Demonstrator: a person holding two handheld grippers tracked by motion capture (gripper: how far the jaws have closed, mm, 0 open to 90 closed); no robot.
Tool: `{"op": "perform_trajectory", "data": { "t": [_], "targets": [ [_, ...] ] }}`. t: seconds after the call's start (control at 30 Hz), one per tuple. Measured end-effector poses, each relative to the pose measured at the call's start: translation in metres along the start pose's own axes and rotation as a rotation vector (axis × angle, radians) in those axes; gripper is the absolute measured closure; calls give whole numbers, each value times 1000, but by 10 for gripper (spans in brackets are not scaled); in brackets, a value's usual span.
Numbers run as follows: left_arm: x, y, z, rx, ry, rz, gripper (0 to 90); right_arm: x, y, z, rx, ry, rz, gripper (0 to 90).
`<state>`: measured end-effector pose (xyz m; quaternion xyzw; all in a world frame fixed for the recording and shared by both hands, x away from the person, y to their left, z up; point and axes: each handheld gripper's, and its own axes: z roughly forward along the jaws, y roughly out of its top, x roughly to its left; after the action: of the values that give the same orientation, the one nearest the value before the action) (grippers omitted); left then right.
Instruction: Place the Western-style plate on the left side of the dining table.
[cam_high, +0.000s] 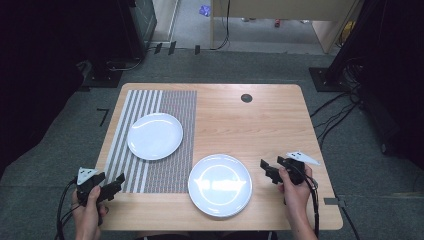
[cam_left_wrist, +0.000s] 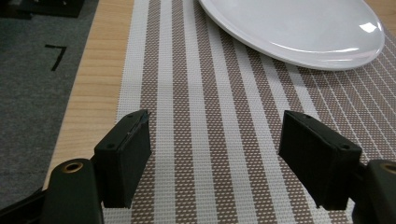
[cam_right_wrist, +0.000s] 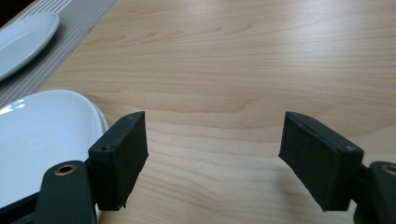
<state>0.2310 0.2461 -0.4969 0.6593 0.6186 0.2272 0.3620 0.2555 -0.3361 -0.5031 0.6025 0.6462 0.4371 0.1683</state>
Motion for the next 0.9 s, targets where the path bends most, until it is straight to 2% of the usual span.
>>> {"op": "perform_trajectory", "data": {
  "t": [0.6,0.9],
  "targets": [
    [9,-11,-6,3,38,6,249,-54,-18,-40,-8,-119,47,231],
    [12,-16,-8,11,53,17,245,-74,-27,-54,-5,-174,68,229]
  ]
}}
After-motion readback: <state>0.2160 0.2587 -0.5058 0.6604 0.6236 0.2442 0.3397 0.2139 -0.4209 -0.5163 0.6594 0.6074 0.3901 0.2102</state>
